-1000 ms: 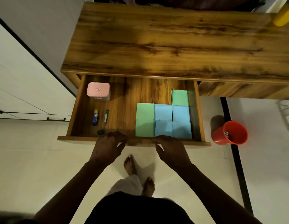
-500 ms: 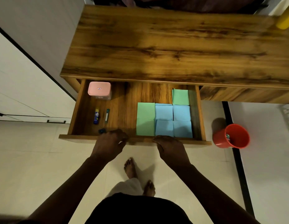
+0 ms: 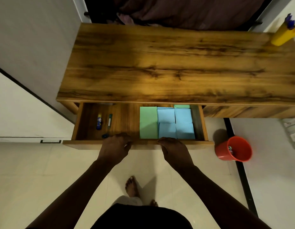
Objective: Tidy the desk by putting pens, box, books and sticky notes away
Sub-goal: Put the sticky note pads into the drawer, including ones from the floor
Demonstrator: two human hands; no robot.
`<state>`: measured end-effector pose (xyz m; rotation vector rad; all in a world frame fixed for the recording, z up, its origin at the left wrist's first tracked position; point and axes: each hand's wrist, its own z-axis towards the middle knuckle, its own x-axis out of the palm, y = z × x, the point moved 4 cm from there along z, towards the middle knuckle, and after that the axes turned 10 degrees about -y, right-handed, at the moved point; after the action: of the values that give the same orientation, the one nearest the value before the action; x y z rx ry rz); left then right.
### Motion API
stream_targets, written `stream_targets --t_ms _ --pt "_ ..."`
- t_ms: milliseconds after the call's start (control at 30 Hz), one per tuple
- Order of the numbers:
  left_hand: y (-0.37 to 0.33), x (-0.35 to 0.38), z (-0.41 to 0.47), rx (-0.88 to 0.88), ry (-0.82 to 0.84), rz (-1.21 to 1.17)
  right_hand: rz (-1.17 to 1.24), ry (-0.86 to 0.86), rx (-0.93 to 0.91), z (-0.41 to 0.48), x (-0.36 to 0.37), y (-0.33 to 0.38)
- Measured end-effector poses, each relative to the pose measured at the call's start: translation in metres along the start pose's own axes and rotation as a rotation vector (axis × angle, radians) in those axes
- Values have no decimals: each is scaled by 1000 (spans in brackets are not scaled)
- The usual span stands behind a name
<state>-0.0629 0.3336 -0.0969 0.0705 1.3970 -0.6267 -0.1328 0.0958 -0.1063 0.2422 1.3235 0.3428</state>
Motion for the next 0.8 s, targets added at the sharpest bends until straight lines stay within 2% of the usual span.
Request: stream_targets --t_ms 333,467,600,733,800 --pt "17 5 65 27 28 70 -33 -41 49 55 3 -10" --pt "19 6 85 15 43 99 -40 -45 10 75 8 -19" --pt "23 9 102 -1 46 102 -98 -27 -81 96 16 -32" --pt "15 6 111 150 -116 137 -195 -31 -303 110 16 -41" --pt "15 7 116 168 -149 133 -188 -36 -375 118 13 -48"
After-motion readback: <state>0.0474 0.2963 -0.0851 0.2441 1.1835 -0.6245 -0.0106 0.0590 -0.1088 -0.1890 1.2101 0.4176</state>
